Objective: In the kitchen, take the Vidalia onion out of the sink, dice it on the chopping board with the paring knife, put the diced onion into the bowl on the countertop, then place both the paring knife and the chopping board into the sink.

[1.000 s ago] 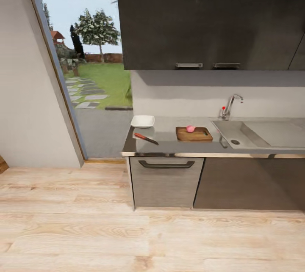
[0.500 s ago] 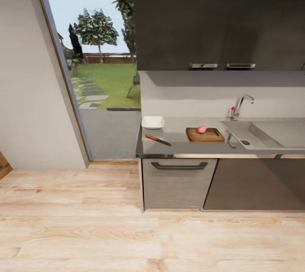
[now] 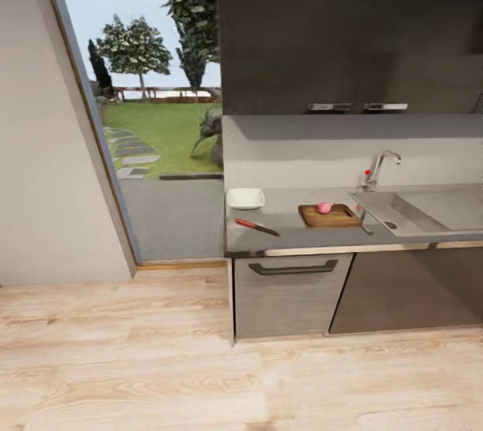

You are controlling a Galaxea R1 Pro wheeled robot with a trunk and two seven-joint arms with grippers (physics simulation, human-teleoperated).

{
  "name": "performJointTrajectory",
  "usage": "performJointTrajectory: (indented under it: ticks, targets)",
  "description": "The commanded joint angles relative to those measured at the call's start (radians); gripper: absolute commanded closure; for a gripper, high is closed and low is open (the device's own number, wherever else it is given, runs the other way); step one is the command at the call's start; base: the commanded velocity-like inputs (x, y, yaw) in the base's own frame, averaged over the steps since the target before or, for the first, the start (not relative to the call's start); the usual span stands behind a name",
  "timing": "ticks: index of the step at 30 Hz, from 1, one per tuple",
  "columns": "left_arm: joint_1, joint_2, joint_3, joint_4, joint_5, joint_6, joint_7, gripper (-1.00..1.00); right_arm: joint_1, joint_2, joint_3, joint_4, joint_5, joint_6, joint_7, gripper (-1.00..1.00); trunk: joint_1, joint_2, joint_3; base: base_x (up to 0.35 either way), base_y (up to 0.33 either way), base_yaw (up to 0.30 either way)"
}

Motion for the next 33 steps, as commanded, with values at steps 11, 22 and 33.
performJointTrajectory:
  ticks: [11,22,33]
  targets:
    - [0.0,0.001,-0.006,-0.001,0.011,-0.002,-0.002,-1.0,0.0,-0.002,0.008,-0.002,-0.008,-0.002,-0.008,-1.0,0.001,-0.002,0.006,0.103,0.304,-0.142]
    - [0.0,0.001,-0.006,-0.001,0.011,-0.002,-0.002,-1.0,0.0,-0.002,0.008,-0.002,-0.008,-0.002,-0.008,-1.0,0.001,-0.002,0.014,0.103,0.303,-0.142]
    - [0.0,0.001,-0.006,-0.001,0.011,-0.002,-0.002,-1.0,0.0,-0.002,0.008,-0.002,-0.008,-0.002,-0.008,-1.0,0.001,-0.002,0.022,0.103,0.303,-0.143]
